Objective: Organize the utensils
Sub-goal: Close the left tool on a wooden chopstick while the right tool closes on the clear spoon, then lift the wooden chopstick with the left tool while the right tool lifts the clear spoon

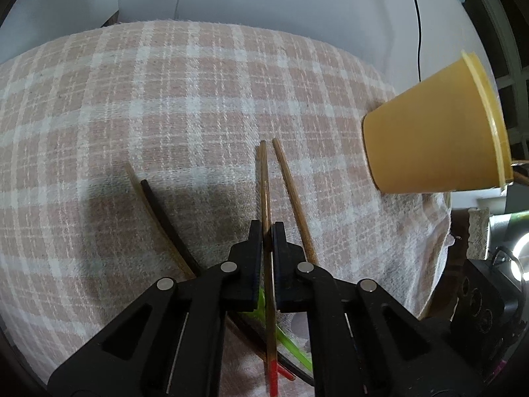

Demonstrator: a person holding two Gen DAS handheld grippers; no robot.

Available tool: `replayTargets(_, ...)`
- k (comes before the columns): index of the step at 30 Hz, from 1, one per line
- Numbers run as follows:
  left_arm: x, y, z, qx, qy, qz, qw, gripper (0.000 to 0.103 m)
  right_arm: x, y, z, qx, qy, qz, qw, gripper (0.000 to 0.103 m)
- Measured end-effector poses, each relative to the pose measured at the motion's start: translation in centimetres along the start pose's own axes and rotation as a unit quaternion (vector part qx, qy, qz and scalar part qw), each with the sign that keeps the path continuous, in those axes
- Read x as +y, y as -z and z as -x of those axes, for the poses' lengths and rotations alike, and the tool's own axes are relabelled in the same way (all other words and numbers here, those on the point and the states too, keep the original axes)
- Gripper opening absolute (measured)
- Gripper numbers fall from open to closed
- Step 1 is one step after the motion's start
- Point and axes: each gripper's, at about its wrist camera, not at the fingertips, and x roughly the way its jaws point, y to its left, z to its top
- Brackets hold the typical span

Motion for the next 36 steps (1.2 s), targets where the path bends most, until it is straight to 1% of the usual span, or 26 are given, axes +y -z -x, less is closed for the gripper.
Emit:
replayTargets(6,2.0,-0.2,2.8,-0.018,0.012,0.011,0.9997,0.003,1.3,0.1,1.8,-0.024,0.012,0.022,0.999,0.004)
replayTargets(10,3.0,-0.4,5.5,-0.04,0.016,0.01,0.999,0.003,2.1,-0.1,3.7,-0.047,0.014,0.04,0.998,0.004)
replayTargets(13,3.0,-0.1,8.0,-0.061,0.015,-0.001,0.998,0.003,2.5,-0.1,5.5,-0.066,0.007,0.056,0.996,0.004)
replayTargets(18,2.5,0.8,11.6,-0.088,0.015,-0.017,0.9959,0.003,3.2,-0.4,7.7,-0.098,0.014,0.072,0.992,0.004)
replayTargets(22,0.7,1.5,13.6,-0.11,0.012,-0.034,0.9933,0.003,3.1,-0.3,10.0,-0.13,0.012,0.077,0.988,0.004)
replayTargets(25,-0.3,1.6,14.9,-0.127,0.003,-0.049,0.9907,0.003,2.7,0.1,11.9,-0.155,0.019,0.08,0.984,0.004)
replayTargets(30,-1.5,1.3,17.2,-0.147,0.011,-0.063,0.9871,0.003,1.9,0.3,15.0,-0.201,0.025,0.067,0.977,0.004)
replayTargets(31,-2.3,1.4,16.8,-0.15,0.011,-0.065,0.9865,0.003,2.1,0.4,15.3,-0.209,0.026,0.065,0.975,0.004)
replayTargets(33,-3.2,1.5,17.3,-0.158,0.016,-0.072,0.9847,0.003,2.1,0.2,16.2,-0.226,0.027,0.058,0.972,0.004)
replayTargets(36,-4.9,1.5,17.6,-0.17,0.014,-0.086,0.9816,0.003,1.6,-0.2,17.5,-0.251,0.026,0.049,0.966,0.004)
